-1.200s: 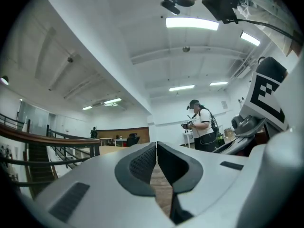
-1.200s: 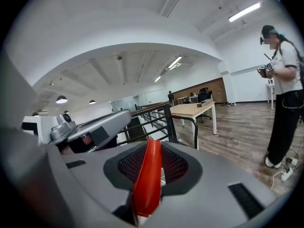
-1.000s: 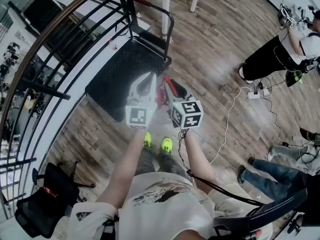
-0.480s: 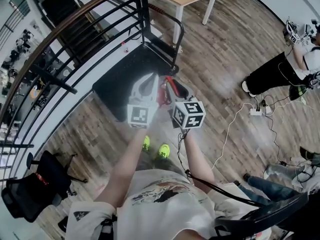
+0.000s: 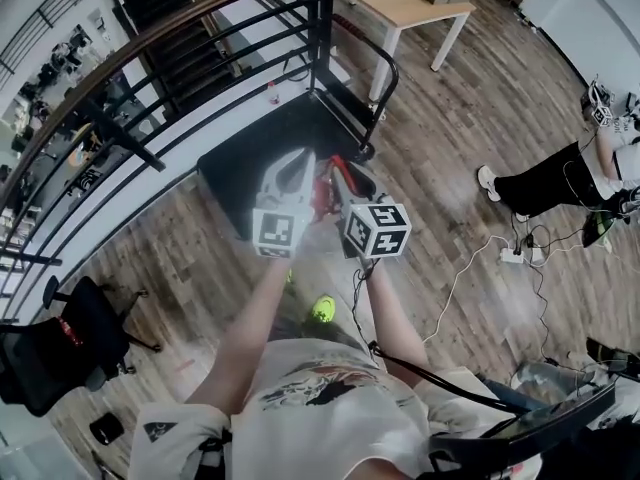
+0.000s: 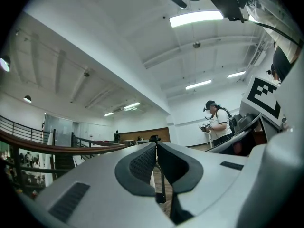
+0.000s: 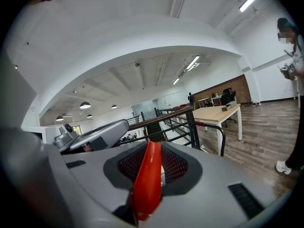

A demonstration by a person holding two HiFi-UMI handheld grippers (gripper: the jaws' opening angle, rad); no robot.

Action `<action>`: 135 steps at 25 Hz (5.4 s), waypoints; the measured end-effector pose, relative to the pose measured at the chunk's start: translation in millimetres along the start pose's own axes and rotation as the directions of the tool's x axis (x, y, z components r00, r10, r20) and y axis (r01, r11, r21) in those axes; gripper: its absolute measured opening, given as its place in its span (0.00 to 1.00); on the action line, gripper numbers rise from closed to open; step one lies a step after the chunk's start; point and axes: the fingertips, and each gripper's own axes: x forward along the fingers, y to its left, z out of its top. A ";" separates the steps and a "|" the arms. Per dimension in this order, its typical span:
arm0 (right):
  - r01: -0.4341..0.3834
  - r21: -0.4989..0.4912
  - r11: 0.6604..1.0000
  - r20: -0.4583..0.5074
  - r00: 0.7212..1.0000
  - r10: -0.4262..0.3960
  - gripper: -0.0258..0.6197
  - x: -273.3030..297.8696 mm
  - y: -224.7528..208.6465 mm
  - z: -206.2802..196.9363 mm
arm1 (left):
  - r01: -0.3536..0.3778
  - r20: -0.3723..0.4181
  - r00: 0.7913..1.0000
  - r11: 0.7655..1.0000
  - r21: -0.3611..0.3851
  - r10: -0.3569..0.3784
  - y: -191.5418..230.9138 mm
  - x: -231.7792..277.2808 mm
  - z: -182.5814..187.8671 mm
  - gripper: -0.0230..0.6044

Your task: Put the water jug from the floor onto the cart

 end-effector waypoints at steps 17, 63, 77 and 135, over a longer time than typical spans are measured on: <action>-0.023 0.014 1.000 -0.033 0.999 0.023 0.18 156.8 18.6 18.1 | -0.007 -0.024 1.000 0.999 -0.039 0.006 137.8 62.4 -41.0 0.06; -0.397 0.060 0.916 -0.250 0.882 0.398 0.18 459.7 15.8 -3.4 | -0.369 -0.183 0.915 0.929 -0.017 0.360 359.9 182.3 -187.2 0.06; -0.361 0.116 0.925 -0.322 0.867 0.379 0.18 530.8 10.9 -84.9 | -0.385 -0.263 0.896 0.921 -0.058 0.358 414.6 183.5 -286.3 0.06; 0.140 -0.198 0.970 -0.097 0.982 -0.161 0.18 556.0 -280.1 -211.0 | -0.091 -0.261 0.965 0.979 -0.182 0.041 297.9 304.1 -492.6 0.06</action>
